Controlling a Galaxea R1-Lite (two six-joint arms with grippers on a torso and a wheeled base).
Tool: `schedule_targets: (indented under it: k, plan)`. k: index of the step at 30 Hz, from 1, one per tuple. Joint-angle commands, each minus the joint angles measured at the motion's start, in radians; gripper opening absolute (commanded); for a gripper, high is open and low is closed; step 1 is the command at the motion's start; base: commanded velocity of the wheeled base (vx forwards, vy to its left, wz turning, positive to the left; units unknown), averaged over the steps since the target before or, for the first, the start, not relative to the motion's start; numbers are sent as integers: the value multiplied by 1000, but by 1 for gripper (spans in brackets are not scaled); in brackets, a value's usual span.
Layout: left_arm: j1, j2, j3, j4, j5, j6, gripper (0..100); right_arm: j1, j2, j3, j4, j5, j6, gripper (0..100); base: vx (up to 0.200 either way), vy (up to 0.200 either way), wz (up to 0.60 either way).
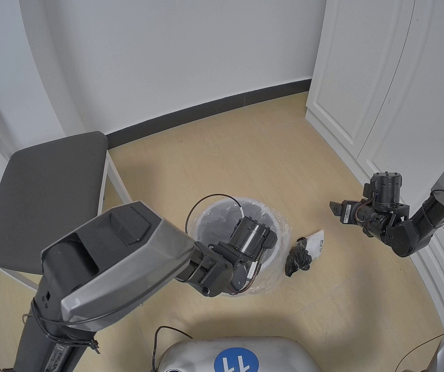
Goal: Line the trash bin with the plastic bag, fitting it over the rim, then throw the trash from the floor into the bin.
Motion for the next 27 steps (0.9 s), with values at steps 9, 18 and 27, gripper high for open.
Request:
schedule_targets:
  k: [9,18,27]
  plan:
    - [3,-368,368,-182,1,-22,100,-63,253,-140,32,71,25,100,0,0,0]
    - [8,-514,540,-333,0,-19,100,-69,373,-301,174,108,196,100,0,0,0]
    - [2,-728,695,-491,1,-9,100,-105,523,-510,271,116,351,100,-22,0,0]
